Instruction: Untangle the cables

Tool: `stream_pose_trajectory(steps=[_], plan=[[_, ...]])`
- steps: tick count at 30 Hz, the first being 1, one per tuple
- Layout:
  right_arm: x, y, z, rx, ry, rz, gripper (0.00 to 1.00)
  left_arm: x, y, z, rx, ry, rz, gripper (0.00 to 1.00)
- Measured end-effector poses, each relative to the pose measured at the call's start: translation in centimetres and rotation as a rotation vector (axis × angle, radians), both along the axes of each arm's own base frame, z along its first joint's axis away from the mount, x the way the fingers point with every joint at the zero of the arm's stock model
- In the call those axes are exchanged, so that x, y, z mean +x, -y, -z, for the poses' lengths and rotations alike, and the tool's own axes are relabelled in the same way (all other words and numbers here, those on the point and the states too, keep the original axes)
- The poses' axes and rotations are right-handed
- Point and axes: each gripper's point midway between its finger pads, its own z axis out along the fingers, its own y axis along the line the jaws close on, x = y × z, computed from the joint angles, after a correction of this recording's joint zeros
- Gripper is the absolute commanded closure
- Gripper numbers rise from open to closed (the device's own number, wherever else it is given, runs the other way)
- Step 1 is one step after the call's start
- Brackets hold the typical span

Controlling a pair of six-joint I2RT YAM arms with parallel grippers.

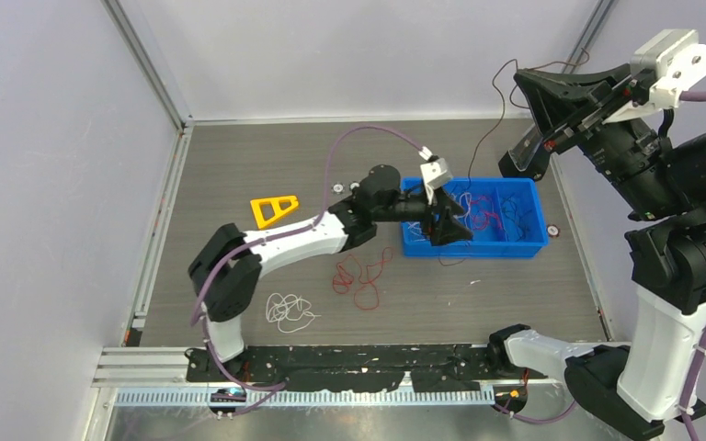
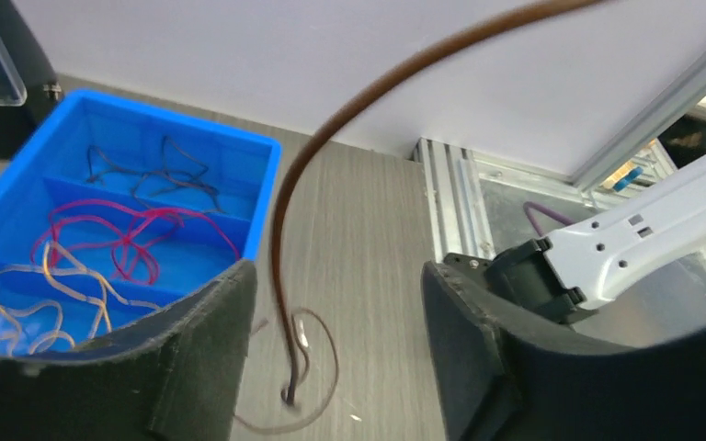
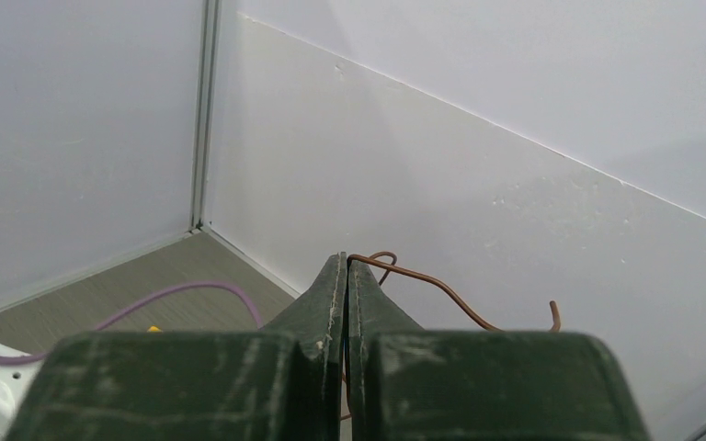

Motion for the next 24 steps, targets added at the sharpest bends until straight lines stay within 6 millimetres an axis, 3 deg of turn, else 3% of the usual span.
stream_pose_trajectory(steps=[1, 2, 5, 7, 9, 12, 13, 15, 16, 18, 20, 21, 24], plan=[[0.1, -0.1, 0.1, 0.003, -0.003, -0.002, 0.95, 0.1, 0.7, 0.4, 0.005, -0.020, 0.005, 0.84], [0.2, -0.1, 0.2, 0.004, -0.007, -0.003, 0.95, 0.0, 1.3, 0.7, 0.008, -0.036, 0.012, 0.99], [0.6, -0.2, 0.9, -0.001, -0.027, -0.001, 0.95, 0.1, 1.2, 0.7, 0.010, -0.060, 0.014, 1.00], [1.1, -0.3, 2.5, -0.026, -0.059, 0.004, 0.95, 0.5, -0.8, 0.3, 0.009, -0.072, -0.012, 1.00], [1.3, -0.7, 5.8, -0.077, -0.119, -0.012, 0.95, 0.6, -3.8, -1.5, -0.004, -0.085, -0.034, 1.00], [1.1, -2.2, 13.3, -0.172, -0.276, -0.108, 0.94, 0.9, -7.7, -7.3, -0.100, -0.075, -0.058, 1.00], [1.0, -2.8, 15.9, -0.191, -0.340, -0.153, 0.94, 0.8, -9.4, -10.1, -0.156, -0.071, -0.066, 1.00], [0.9, -4.3, 20.3, -0.198, -0.467, -0.247, 0.93, 0.7, -11.7, -14.1, -0.243, -0.076, -0.080, 1.00], [0.7, -4.8, 21.6, -0.193, -0.509, -0.280, 0.91, 0.5, -12.3, -15.4, -0.274, -0.083, -0.079, 1.00], [0.8, -6.0, 23.8, -0.162, -0.583, -0.344, 0.85, -0.3, -12.9, -17.3, -0.321, -0.125, -0.061, 1.00], [1.2, -7.2, 25.7, -0.123, -0.657, -0.402, 0.75, -1.0, -12.8, -17.9, -0.334, -0.177, -0.037, 1.00], [1.1, -7.8, 26.1, -0.105, -0.681, -0.429, 0.72, -1.2, -12.7, -17.9, -0.333, -0.206, -0.030, 1.00], [0.3, -10.0, 25.5, -0.073, -0.684, -0.526, 0.50, -1.7, -12.4, -17.8, -0.324, -0.283, -0.015, 1.00]])
